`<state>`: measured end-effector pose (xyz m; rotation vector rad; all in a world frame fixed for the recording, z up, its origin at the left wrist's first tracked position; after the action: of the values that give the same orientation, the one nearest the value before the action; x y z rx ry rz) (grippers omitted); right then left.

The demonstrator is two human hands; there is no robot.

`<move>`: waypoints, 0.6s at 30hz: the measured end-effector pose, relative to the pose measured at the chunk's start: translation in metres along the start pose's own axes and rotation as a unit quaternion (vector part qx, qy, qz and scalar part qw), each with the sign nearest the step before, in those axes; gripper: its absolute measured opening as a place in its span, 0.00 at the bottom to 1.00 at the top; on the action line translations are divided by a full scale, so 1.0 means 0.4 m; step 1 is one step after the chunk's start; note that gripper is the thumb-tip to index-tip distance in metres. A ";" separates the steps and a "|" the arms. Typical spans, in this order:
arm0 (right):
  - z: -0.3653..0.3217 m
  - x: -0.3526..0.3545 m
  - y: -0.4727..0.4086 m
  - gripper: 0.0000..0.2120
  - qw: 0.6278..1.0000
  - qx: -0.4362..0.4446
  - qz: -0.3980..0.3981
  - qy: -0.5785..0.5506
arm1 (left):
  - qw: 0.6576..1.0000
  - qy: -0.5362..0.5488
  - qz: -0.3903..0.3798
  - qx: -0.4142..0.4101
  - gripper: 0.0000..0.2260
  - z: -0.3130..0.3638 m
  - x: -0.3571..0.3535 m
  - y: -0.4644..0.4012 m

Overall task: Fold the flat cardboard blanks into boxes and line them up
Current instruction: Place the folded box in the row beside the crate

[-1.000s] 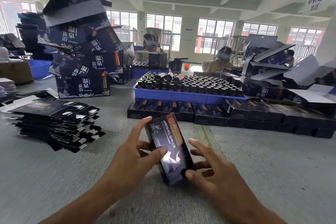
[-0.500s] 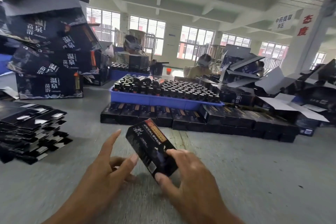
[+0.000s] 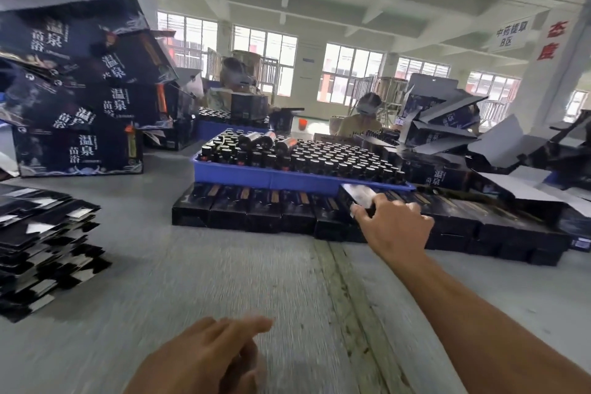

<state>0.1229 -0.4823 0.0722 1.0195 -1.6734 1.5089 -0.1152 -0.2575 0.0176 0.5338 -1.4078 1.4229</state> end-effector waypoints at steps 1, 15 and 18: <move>0.002 -0.023 -0.015 0.28 1.000 -0.005 -0.008 0.008 | 0.999 -0.009 -0.020 -0.025 0.18 0.004 0.012 -0.015; 0.025 -0.067 -0.021 0.30 0.999 0.019 0.027 0.016 | 0.992 0.040 -0.103 0.056 0.51 -0.034 0.009 -0.009; 0.030 -0.045 0.040 0.26 0.999 0.032 0.022 0.010 | 0.981 0.063 -0.171 0.067 0.51 -0.033 -0.019 -0.015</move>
<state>0.1181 -0.4917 0.0473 1.0041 -1.6537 1.6050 -0.1028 -0.2492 0.0110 0.7207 -1.0651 1.2524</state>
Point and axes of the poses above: each hand's wrist, its own y-axis away from the middle knuckle, its own x-axis out of the back of the hand, z = x × y, the point moved 4 cm from there along -y, towards the middle knuckle, and after that the axes turned 1 degree about x, right-handed, at the moved point
